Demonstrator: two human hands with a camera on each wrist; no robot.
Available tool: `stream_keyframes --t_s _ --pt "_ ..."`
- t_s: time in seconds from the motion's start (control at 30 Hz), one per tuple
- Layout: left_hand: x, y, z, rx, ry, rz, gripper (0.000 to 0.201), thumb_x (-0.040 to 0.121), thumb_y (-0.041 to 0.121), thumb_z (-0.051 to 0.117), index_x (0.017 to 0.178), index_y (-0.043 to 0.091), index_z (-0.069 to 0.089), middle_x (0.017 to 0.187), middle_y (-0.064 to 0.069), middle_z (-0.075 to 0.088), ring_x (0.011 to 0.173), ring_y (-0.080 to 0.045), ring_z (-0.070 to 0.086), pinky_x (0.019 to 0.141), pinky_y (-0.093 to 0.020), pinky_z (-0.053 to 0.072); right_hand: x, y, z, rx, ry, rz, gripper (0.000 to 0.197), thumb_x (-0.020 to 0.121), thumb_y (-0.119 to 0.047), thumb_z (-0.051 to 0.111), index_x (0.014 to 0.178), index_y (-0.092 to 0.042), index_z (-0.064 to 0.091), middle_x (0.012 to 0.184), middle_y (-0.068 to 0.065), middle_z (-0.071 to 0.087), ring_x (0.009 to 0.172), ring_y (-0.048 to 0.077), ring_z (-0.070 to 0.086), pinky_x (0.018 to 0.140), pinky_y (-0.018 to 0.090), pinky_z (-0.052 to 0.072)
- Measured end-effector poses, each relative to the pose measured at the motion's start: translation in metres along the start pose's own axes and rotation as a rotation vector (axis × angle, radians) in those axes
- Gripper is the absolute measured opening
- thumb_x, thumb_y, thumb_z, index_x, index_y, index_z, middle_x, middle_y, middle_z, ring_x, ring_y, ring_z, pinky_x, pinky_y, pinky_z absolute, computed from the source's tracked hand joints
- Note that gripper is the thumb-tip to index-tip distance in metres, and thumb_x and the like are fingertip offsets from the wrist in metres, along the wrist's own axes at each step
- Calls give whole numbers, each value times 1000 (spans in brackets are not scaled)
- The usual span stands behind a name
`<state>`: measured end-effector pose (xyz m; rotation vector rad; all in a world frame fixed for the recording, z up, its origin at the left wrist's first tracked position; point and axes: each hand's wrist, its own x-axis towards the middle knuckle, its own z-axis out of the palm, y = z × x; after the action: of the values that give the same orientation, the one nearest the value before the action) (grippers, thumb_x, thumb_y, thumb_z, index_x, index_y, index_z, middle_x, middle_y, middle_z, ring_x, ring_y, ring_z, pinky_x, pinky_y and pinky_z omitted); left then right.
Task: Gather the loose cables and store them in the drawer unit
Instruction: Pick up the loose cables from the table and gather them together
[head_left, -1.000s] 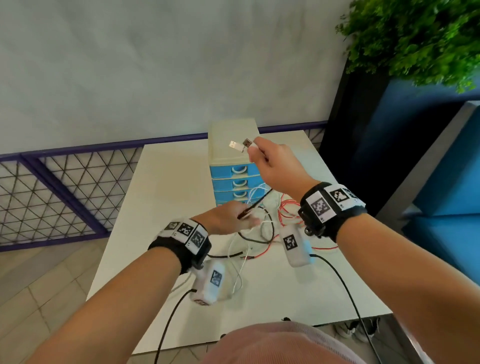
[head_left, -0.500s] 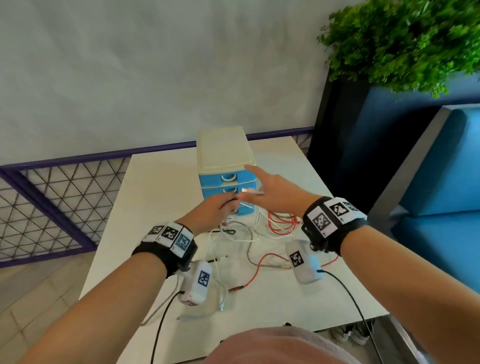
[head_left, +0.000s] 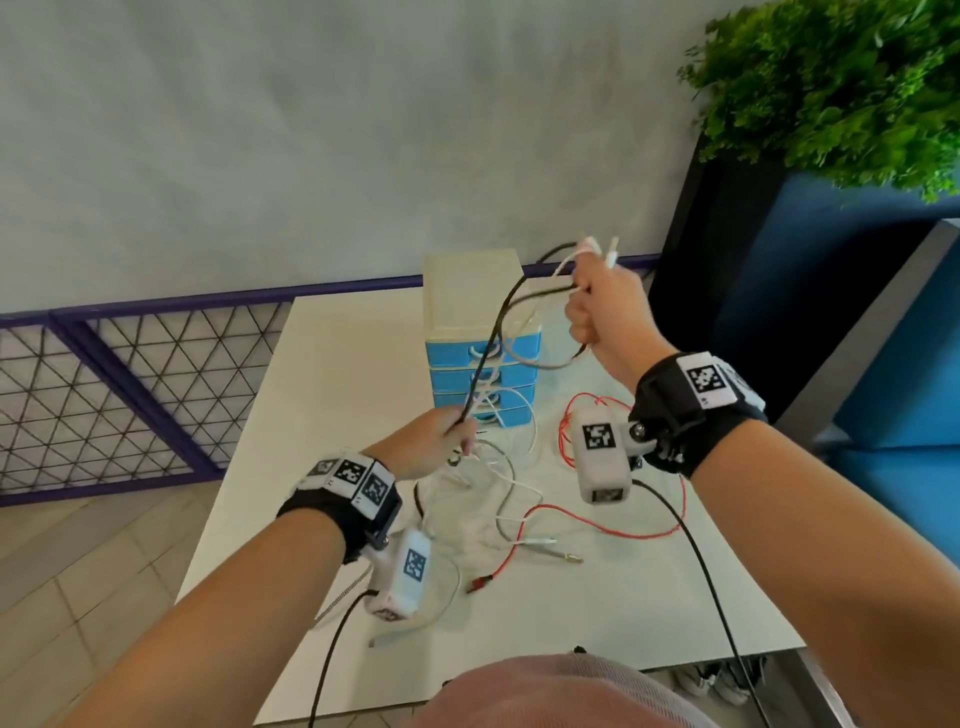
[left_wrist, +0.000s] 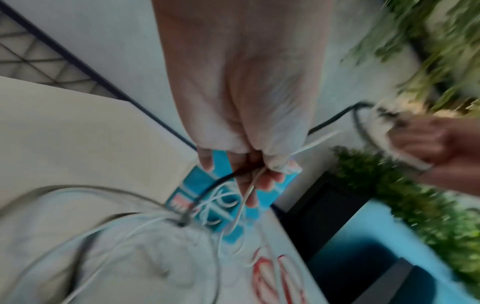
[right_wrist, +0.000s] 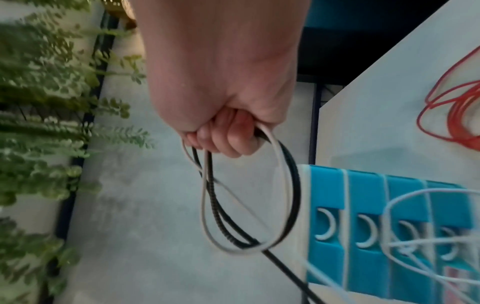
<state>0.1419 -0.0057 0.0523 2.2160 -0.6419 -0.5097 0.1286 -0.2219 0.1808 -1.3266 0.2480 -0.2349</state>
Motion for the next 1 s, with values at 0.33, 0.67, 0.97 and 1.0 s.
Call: stream_keyframes --t_s 0.33,0.67,0.97,1.0 --pt "4 5 -12 -61 124 8 39 102 19 33 78 11 63 79 2 70 93 -24 65 93 -37 46 9 -5 -19 -236 231 -17 33 97 -35 46 67 -19 46 52 -6 41 42 9 35 40 22 28" --pt "7 106 -50 -255 311 220 30 103 21 31 76 19 44 58 5 40 48 -10 42 55 -34 47 -21 38 4 -229 -366 271 39 92 -50 55 69 -19 56 50 -8 26 38 6 20 35 19 15" --pt "-11 75 -29 -220 47 146 14 102 21 35 96 18 46 68 1 43 58 -10 44 65 -28 48 -24 35 36 -476 -256 -2 21 94 -27 54 75 -20 61 52 -6 42 43 8 34 42 24 30" --pt "-12 70 -31 -237 18 129 16 102 20 35 90 15 45 69 1 43 59 -11 47 67 -30 49 -21 31 38 -444 -193 -36 22 95 -27 52 76 -22 62 54 -5 38 43 9 33 43 25 29"
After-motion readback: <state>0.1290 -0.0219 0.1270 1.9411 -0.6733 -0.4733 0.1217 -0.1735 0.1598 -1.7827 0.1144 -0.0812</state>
